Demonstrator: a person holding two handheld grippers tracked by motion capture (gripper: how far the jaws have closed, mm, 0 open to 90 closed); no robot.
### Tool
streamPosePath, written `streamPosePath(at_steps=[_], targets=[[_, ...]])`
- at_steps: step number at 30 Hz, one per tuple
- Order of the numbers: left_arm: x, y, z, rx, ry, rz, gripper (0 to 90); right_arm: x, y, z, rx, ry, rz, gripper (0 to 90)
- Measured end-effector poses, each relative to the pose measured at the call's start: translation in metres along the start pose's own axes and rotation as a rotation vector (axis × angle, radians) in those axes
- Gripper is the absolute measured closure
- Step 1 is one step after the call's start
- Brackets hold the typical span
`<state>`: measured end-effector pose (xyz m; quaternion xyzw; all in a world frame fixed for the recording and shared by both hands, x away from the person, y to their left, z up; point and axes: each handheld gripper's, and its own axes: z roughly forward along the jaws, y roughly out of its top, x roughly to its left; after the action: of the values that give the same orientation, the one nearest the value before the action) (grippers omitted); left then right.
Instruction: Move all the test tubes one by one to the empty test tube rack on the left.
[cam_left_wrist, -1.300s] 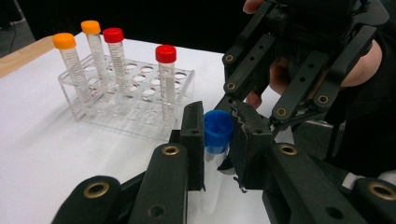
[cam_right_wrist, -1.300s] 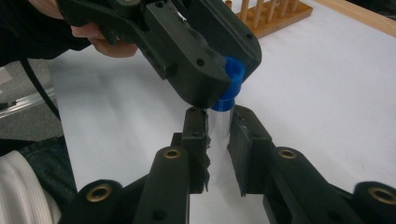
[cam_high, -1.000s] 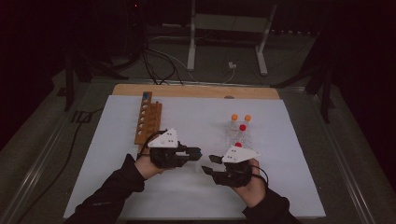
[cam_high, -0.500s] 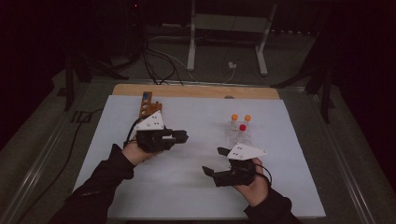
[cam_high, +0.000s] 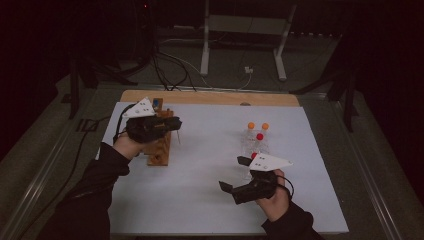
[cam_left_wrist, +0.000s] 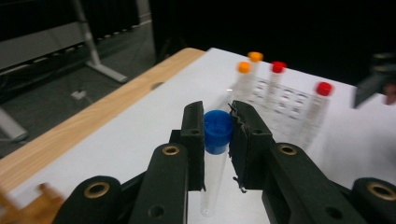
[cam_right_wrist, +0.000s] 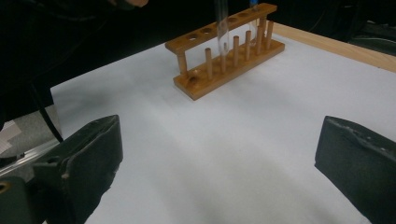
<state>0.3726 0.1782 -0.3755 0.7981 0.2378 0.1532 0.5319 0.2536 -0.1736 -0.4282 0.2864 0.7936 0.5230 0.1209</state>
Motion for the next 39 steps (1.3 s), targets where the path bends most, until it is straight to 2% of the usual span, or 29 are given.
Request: streamPosePath(at_steps=[6, 18, 25, 27, 39], targets=[[0.024, 0.004, -0.007, -0.002, 0.076, -0.031, 77.3, -0.001, 0.000, 0.000, 0.002, 0.010, 0.004, 0.0], [0.060, 0.003, -0.010, 0.004, 0.183, -0.080, 77.3, 0.000, 0.000, 0.000, 0.005, 0.017, -0.001, 0.0], [0.077, 0.004, -0.012, -0.013, 0.250, -0.097, 77.4, -0.001, -0.001, 0.000, 0.008, 0.020, 0.000, 0.0], [0.082, 0.005, -0.012, -0.019, 0.262, -0.113, 77.3, -0.001, -0.001, 0.000, 0.011, 0.023, 0.002, 0.0], [0.104, -0.006, -0.002, -0.003, 0.345, -0.152, 77.3, -0.001, -0.002, -0.001, 0.009, 0.034, 0.012, 0.0]])
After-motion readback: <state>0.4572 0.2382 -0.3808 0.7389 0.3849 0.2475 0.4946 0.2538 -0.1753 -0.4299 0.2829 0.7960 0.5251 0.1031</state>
